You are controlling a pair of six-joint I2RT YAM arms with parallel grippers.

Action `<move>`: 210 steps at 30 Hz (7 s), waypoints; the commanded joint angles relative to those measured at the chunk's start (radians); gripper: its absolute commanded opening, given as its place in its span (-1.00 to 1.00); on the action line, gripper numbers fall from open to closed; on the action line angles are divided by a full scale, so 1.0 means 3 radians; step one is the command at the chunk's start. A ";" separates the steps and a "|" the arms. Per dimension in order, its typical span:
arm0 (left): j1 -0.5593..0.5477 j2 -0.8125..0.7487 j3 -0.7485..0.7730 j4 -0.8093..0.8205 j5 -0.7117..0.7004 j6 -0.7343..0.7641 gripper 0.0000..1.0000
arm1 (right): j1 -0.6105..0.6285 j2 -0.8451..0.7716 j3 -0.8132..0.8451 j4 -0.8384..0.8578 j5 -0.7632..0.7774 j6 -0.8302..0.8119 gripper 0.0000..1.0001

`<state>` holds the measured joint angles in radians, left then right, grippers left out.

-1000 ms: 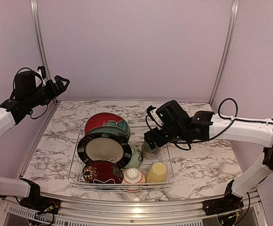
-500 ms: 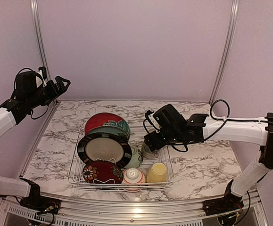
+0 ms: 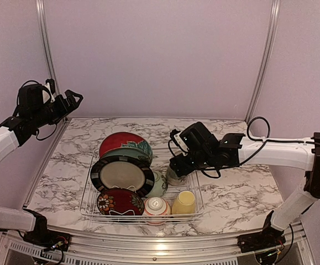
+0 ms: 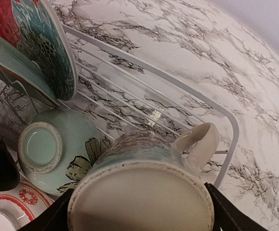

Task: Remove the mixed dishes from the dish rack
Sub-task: Grab the cup from the dish rack, then pass from the right arm to the left, then place the cup at the corner of the board.

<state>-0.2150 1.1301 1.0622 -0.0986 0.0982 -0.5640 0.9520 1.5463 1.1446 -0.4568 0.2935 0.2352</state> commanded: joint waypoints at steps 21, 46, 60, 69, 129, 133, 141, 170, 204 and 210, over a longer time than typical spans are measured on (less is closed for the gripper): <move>-0.0098 0.0090 0.0044 0.0111 0.0367 -0.0067 0.98 | -0.0387 -0.0685 0.0023 0.1098 -0.0491 0.0027 -1.00; -0.1369 0.0729 0.0426 0.0714 0.0632 -0.0142 0.98 | -0.1281 -0.0885 -0.0537 0.2573 -0.1840 0.1661 -1.00; -0.1743 0.1139 0.0394 0.1549 0.0742 -0.0824 0.98 | -0.1664 -0.0954 -0.0947 0.3930 -0.2231 0.2844 -1.00; -0.1874 0.1586 0.0491 0.2160 0.1124 -0.1398 0.88 | -0.1665 -0.0843 -0.0942 0.4300 -0.2298 0.3169 -1.00; -0.1598 0.1863 0.1604 0.1860 0.1506 -0.1369 -1.00 | -0.1657 -0.1171 -0.0905 0.3219 -0.1977 0.2135 0.97; -0.1482 0.1718 0.2041 0.0732 0.1175 -0.0640 -1.00 | -0.1655 -0.1183 -0.0736 0.2818 -0.1974 0.1819 0.97; -0.1081 0.1534 0.2687 -0.1213 0.0179 0.0187 -1.00 | -0.1648 -0.0975 -0.0293 0.1762 -0.1804 0.1117 0.97; 0.0066 0.2351 0.2452 -0.3093 -0.0643 0.1329 -1.00 | -0.1300 0.0223 0.1162 -0.0971 -0.0091 0.0453 0.97; 0.0178 0.3434 0.3261 -0.3296 -0.0980 0.1341 -0.45 | -0.1205 -0.0198 0.0808 -0.0626 -0.0421 0.0115 0.97; 0.0175 0.3179 0.3482 -0.3374 -0.1103 0.1334 0.10 | -0.1186 -0.0280 0.0761 -0.0637 -0.0455 0.0010 0.97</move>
<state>-0.1673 2.1662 2.0449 -1.0630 -0.1951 -0.1661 0.5823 1.5024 1.3808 -0.6613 0.1730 0.2710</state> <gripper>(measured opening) 0.508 0.985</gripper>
